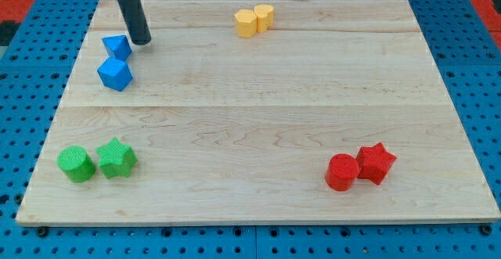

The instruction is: Push the yellow blocks towards the center of the board

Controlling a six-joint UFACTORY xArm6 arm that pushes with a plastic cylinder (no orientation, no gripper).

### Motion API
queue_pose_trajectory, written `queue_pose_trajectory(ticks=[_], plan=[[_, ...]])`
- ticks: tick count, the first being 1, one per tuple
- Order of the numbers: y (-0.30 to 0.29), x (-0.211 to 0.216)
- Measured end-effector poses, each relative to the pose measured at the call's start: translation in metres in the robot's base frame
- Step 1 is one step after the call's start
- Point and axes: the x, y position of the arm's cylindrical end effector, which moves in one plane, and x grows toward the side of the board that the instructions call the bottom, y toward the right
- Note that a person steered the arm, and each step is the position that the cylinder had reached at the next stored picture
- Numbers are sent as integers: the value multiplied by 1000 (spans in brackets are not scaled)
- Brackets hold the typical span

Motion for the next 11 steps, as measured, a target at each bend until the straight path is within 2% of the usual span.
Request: queue_pose_trajectory(ticks=[1,3,4,6,7,8,9,11], plan=[[-20,11],[-18,42],[-15,-6],[-8,-26],[13,-45],[67,-89],[97,-102],[241,-101]])
